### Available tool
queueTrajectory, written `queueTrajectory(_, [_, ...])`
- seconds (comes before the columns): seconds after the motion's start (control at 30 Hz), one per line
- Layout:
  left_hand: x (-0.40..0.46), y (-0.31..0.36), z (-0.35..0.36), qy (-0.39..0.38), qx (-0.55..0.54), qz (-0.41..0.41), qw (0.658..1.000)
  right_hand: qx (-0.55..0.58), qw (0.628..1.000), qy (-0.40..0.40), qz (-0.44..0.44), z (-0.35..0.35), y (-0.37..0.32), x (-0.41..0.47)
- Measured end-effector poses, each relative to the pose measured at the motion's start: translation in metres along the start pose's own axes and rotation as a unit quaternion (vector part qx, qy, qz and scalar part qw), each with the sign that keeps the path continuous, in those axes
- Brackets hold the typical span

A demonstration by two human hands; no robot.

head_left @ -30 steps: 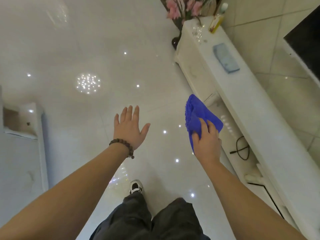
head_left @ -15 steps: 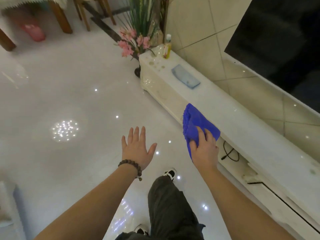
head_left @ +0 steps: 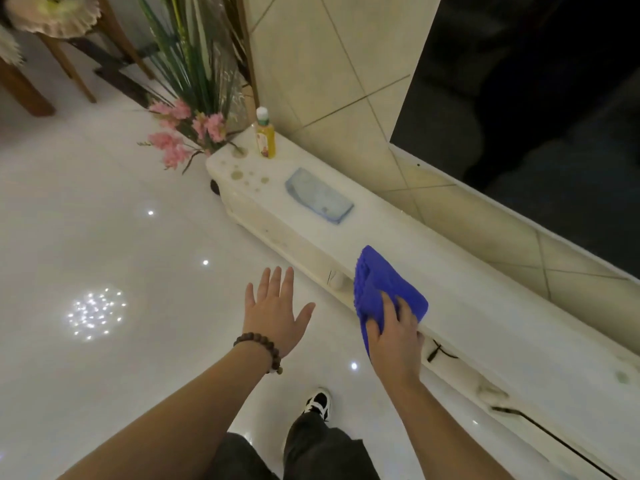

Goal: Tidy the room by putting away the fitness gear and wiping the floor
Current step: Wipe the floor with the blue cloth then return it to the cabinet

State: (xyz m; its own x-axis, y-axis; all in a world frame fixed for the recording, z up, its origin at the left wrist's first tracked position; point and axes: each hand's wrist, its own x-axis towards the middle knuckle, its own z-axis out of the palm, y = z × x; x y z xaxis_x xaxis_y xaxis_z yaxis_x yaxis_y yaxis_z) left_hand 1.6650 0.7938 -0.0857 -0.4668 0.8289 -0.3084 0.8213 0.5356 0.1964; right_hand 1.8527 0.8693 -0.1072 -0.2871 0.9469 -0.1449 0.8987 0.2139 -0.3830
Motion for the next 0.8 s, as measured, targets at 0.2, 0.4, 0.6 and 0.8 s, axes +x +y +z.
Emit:
queueTrajectory(0.2, [0.072,0.009,-0.018,-0.010,0.002,0.034,0.999,0.002,0.999,-0.005,0.041,-0.001,-0.015,0.056])
queueTrajectory(0.4, [0.142,-0.005,-0.031,-0.057,0.015,0.062,0.996,-0.010,0.996,-0.013,0.087,0.017,-0.040,0.108])
queueTrajectory(0.6, [0.224,-0.035,-0.042,-0.100,0.044,0.142,0.984,-0.010,0.988,-0.018,0.150,0.048,-0.080,0.159])
queueTrajectory(0.8, [0.304,-0.039,-0.016,-0.128,0.072,0.191,0.971,-0.028,0.981,-0.056,0.182,0.086,-0.082,0.222])
